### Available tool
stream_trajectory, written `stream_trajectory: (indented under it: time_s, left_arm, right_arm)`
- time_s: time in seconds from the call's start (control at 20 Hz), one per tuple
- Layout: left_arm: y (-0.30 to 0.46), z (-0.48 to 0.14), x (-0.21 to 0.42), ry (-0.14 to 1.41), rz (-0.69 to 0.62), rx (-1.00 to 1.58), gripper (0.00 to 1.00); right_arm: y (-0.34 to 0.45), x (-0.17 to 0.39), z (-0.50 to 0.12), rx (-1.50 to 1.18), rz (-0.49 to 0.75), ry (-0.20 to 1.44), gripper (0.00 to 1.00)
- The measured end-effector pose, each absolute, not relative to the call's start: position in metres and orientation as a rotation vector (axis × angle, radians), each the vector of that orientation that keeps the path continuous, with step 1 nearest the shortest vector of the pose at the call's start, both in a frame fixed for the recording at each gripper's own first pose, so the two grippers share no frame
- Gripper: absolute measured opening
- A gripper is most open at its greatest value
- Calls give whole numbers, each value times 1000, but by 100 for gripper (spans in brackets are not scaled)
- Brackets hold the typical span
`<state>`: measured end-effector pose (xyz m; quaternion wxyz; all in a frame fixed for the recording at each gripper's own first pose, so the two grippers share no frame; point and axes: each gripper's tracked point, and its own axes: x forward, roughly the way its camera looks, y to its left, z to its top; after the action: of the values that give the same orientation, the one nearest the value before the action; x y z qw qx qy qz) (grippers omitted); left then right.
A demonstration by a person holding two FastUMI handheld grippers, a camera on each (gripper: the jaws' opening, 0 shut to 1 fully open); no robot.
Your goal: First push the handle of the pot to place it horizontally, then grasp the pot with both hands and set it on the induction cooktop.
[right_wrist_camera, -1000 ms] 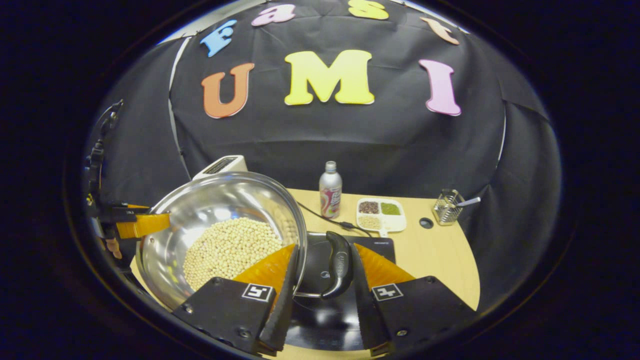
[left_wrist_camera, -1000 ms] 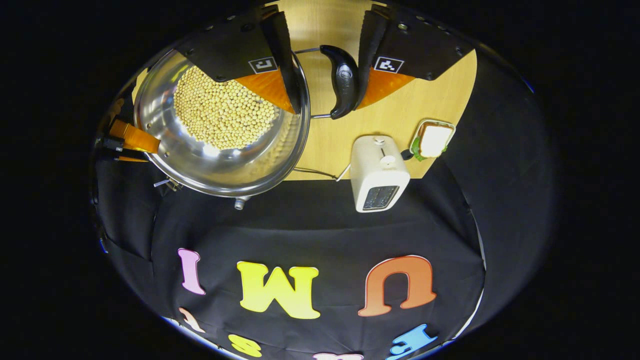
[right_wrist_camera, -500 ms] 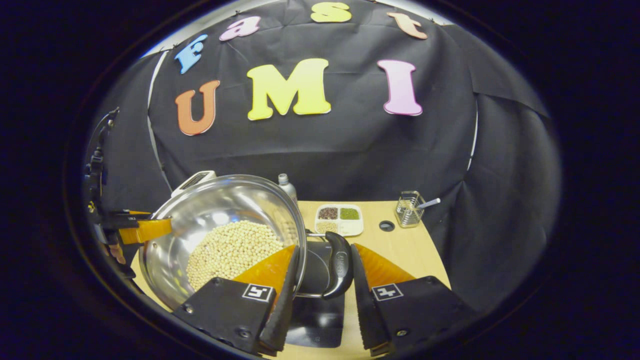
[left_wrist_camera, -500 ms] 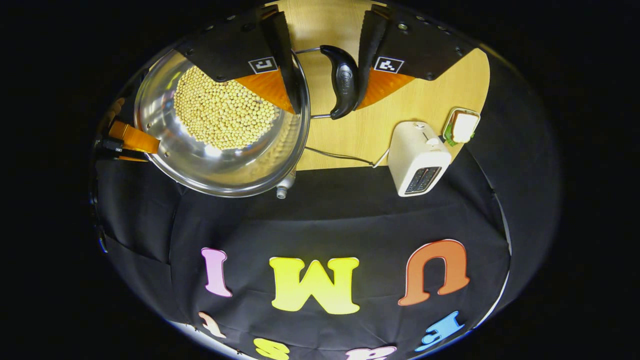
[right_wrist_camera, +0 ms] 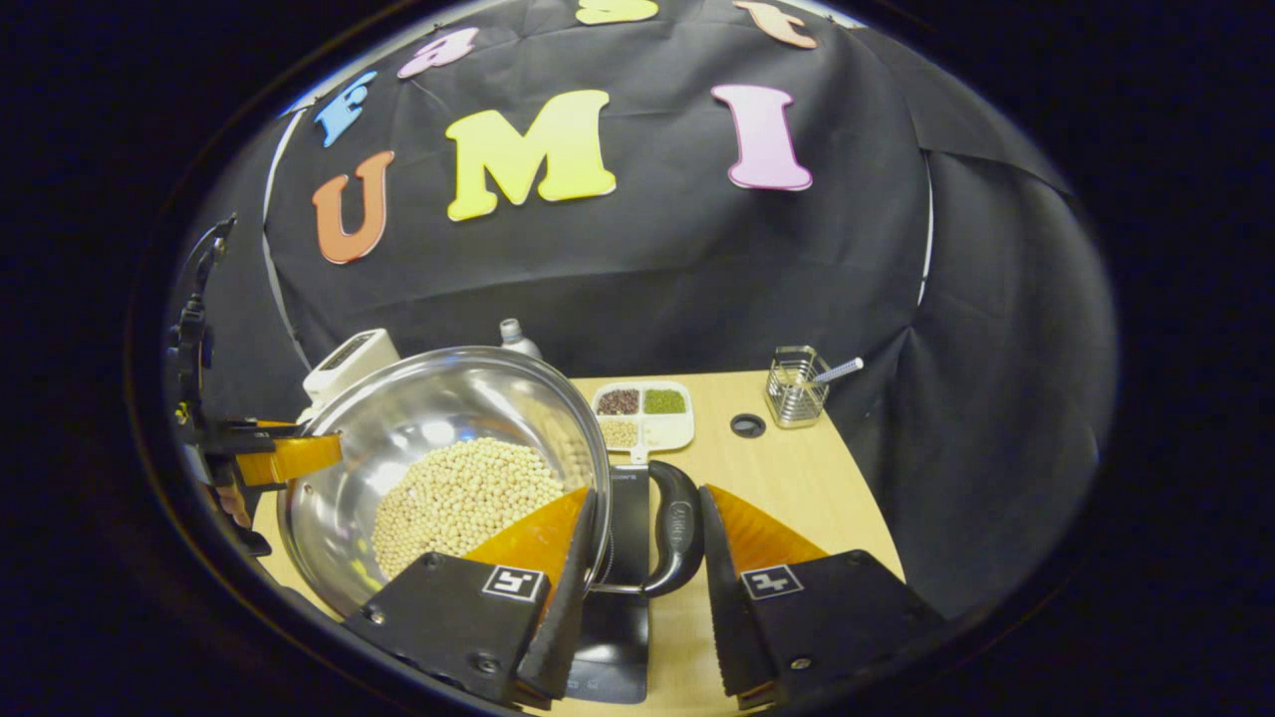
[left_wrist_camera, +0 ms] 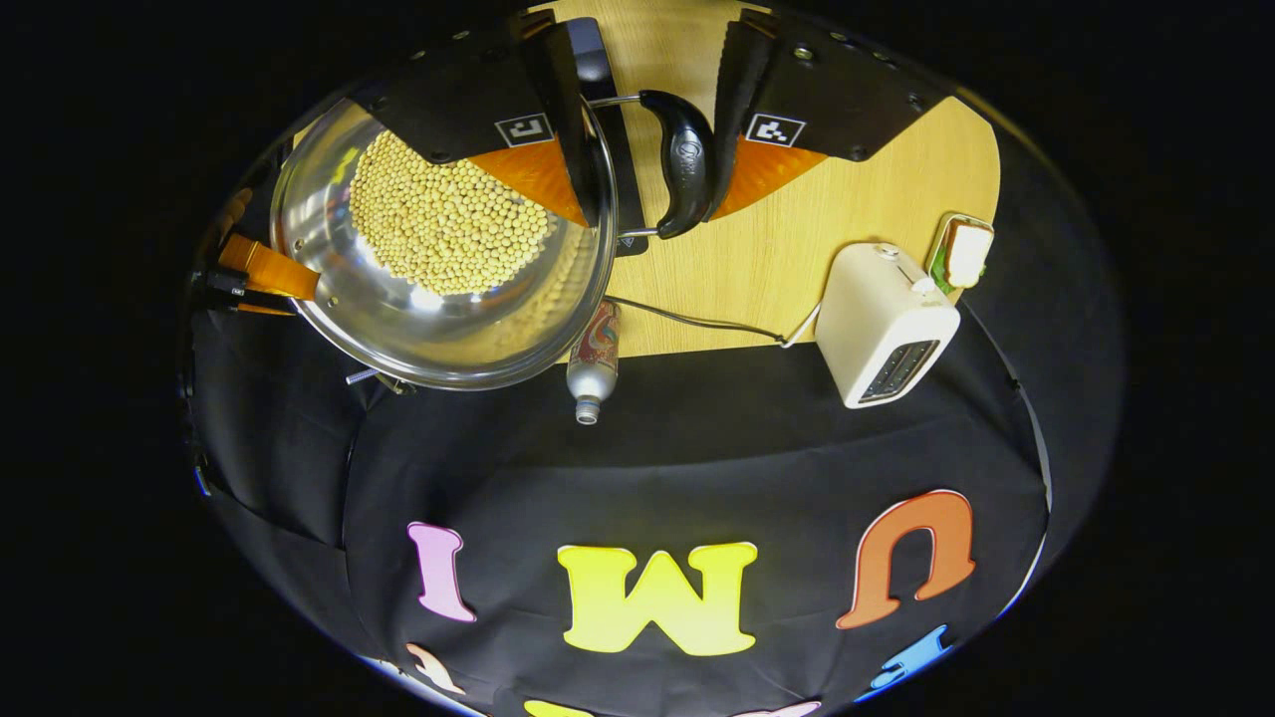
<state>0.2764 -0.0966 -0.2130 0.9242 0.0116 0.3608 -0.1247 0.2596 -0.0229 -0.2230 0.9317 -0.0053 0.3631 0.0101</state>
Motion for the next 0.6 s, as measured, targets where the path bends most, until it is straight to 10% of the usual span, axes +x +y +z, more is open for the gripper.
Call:
stream_trajectory:
  time_s: [0.6]
  left_arm:
    - [-100, -297, 291, 823, -264, 7, 65]
  right_arm:
    - [-29, 271, -312, 5, 8, 829, 55]
